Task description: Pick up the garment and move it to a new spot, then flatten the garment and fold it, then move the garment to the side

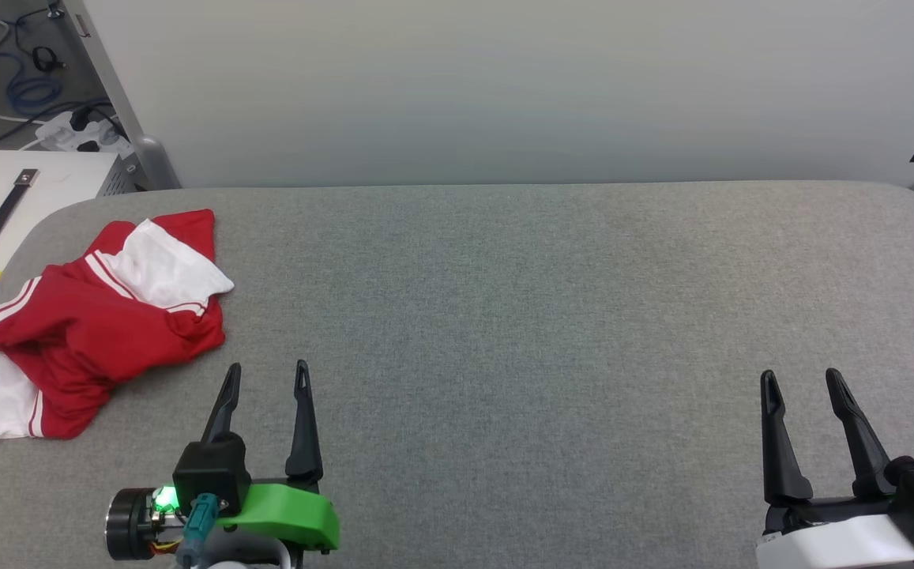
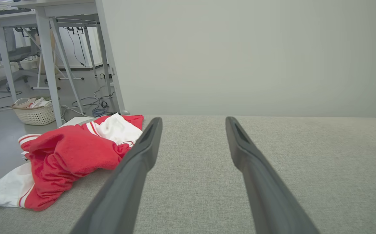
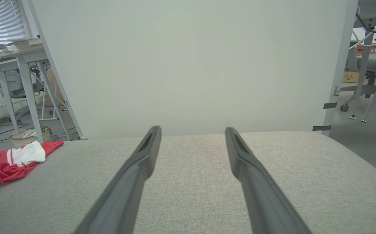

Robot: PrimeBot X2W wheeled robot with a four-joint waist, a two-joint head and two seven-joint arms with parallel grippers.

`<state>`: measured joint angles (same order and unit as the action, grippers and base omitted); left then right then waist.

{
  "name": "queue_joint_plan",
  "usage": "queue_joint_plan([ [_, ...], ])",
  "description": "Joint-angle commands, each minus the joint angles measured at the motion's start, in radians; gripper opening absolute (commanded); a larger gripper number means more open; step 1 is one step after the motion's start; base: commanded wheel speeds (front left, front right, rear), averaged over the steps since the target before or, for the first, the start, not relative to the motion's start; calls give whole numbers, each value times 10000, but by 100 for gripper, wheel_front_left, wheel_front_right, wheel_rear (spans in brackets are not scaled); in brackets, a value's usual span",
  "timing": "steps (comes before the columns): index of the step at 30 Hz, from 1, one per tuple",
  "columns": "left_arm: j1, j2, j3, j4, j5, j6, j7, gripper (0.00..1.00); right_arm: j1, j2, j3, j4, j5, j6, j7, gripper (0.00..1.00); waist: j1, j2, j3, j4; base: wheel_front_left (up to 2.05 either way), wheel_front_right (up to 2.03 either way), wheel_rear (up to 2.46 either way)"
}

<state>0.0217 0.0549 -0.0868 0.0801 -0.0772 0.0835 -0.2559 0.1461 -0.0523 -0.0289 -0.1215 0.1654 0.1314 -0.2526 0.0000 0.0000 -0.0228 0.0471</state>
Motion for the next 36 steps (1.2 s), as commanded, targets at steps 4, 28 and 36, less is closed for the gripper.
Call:
queue_joint_plan([
  [4,148,-47,-13,24,64,-38,-59,100,150,20,-13,-35,80,-7,-91,100,0,0,18,2,0,0,0],
  [28,-80,-47,127,65,41,-35,-59,100,92,20,-62,1,95,-7,-91,100,0,0,294,699,0,0,0],
  [36,-227,-47,215,62,-20,76,-59,100,29,20,-116,-36,75,-7,-92,100,0,0,478,1644,0,0,0],
])
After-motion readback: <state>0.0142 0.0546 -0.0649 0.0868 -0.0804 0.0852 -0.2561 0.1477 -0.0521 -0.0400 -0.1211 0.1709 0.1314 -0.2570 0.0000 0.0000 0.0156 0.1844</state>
